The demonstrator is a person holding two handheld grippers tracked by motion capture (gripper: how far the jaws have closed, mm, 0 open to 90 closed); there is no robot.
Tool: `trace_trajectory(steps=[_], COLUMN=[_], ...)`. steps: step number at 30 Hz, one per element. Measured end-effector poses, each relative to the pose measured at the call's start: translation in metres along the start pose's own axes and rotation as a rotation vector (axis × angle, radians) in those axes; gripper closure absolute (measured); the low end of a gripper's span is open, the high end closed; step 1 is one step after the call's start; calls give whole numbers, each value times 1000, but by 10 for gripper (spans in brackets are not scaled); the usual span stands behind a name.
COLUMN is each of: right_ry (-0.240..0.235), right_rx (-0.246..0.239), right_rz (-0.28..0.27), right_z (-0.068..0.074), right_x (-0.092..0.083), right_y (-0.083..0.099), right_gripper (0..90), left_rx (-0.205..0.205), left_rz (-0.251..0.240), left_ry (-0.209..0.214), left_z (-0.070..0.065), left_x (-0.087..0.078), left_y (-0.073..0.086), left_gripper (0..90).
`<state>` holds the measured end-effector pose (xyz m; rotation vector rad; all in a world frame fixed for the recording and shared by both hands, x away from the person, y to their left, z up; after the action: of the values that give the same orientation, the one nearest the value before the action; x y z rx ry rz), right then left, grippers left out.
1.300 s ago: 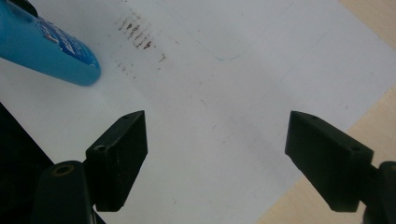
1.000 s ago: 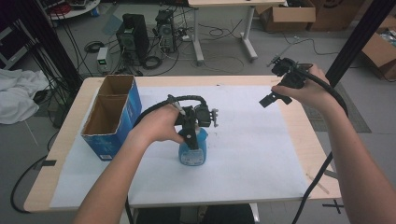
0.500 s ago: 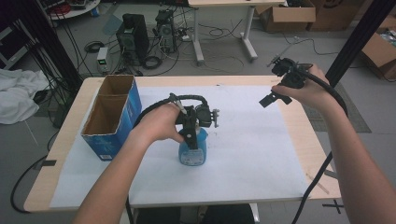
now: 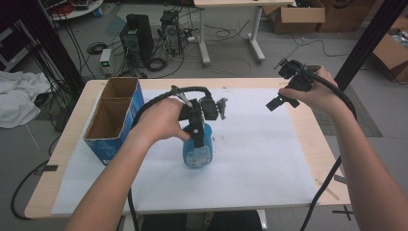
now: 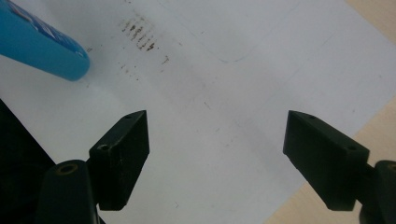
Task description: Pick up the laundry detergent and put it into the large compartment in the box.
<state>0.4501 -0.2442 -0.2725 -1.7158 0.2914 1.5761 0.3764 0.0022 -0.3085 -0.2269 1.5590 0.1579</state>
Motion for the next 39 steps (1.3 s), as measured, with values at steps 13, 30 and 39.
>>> trace_trajectory(steps=[13, 30, 39], right_ry=[12, 15, 20], right_rx=[11, 26, 24], right_rz=[19, 20, 22], right_z=[-2, -6, -9], right_x=[2, 1, 0], right_y=[1, 4, 6], right_gripper=[230, 233, 229], left_rx=[-494, -1102, -1251], left_rz=[-2, -130, -104], left_ry=[-63, -130, -157], left_z=[42, 95, 107], left_x=[-89, -158, -156], left_y=[47, 154, 193], left_gripper=[377, 378, 378])
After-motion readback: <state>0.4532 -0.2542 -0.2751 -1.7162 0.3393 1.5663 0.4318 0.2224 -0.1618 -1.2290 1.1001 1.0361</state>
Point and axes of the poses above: each handheld gripper's, and its own axes: x roughly forward along the jaws, y roughly out of its underside, z roughly to its left, the point moved 6 cm from there along x, roughly forward along the jaws
